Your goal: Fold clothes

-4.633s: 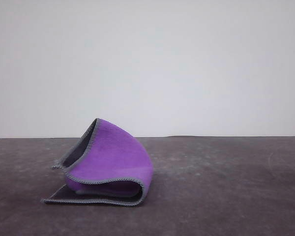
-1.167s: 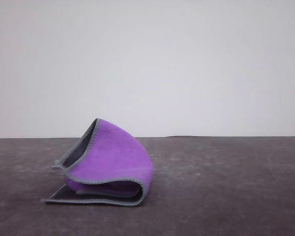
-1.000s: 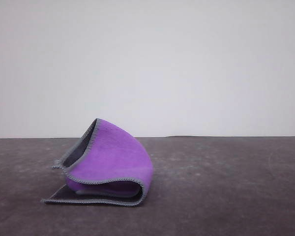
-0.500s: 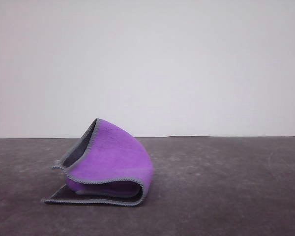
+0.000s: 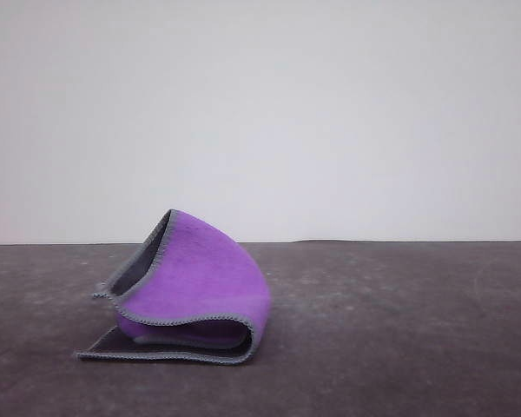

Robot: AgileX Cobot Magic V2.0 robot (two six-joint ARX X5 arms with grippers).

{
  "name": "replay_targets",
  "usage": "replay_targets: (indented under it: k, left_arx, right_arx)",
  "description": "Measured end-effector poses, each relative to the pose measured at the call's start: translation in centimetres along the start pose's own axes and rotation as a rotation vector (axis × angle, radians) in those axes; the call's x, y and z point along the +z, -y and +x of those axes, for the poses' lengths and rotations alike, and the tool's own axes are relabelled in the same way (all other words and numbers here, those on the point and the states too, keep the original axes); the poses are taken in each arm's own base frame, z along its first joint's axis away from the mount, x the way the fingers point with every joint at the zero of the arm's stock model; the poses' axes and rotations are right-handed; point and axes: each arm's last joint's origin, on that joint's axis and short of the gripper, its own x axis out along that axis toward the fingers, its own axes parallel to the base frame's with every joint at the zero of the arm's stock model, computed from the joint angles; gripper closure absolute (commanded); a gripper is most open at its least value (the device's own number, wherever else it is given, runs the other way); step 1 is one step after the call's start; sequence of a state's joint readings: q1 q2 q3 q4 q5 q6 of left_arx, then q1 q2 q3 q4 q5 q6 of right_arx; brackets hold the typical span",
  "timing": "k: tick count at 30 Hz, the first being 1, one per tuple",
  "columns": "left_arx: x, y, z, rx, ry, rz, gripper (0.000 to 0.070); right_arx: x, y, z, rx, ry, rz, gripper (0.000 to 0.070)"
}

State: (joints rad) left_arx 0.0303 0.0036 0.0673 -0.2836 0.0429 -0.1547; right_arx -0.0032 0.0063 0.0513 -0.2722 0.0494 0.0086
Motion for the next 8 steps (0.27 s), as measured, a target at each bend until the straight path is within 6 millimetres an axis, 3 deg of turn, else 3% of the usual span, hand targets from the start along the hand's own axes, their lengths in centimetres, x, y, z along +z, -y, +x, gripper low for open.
replay_targets:
  k: [8]
  left_arx:
    - [0.0, 0.0, 0.0, 0.0, 0.0, 0.0, 0.0696]
  right_arx:
    - [0.0, 0.0, 0.0, 0.0, 0.0, 0.0, 0.07]
